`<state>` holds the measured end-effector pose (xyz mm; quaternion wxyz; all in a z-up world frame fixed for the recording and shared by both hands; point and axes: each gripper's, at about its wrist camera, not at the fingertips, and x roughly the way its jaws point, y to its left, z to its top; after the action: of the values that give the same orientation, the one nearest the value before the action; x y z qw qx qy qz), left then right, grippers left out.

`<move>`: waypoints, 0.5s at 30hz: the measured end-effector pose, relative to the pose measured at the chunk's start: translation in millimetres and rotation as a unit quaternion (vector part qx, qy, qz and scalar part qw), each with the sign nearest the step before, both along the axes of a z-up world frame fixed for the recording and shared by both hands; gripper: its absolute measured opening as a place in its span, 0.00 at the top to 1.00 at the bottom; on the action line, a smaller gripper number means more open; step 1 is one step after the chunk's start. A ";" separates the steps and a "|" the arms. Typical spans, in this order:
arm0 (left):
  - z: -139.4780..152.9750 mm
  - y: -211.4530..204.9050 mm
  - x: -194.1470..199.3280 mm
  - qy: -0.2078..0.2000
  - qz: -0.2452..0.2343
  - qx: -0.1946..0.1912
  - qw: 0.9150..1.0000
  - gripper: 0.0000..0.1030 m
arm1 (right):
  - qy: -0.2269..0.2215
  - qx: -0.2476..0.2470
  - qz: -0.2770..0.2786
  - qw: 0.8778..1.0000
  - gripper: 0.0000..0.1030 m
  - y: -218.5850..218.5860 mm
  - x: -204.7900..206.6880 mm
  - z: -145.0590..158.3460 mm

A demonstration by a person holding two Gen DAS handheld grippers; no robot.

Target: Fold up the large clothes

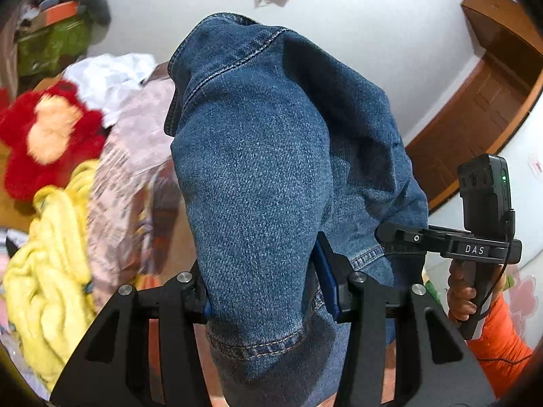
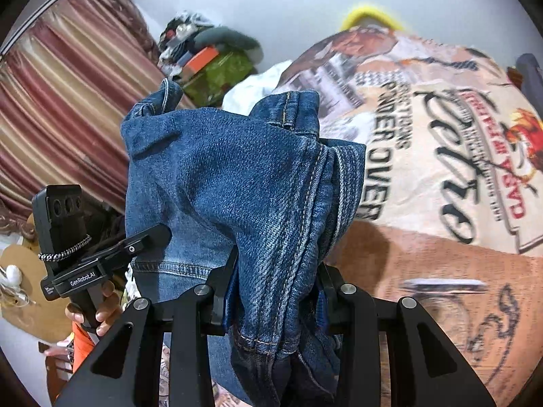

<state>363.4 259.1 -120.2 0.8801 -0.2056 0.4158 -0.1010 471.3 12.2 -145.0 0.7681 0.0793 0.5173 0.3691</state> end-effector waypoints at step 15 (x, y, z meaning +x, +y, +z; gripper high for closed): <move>-126.9 60.8 19.9 0.138 0.050 -0.033 0.989 0.53 | 0.102 -0.073 0.046 0.991 0.67 82.6 30.2 -134.5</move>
<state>383.4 319.9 -247.1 0.8110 -0.2666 0.5191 -0.0415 501.6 94.8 -279.5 0.6975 0.0366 0.6212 0.3555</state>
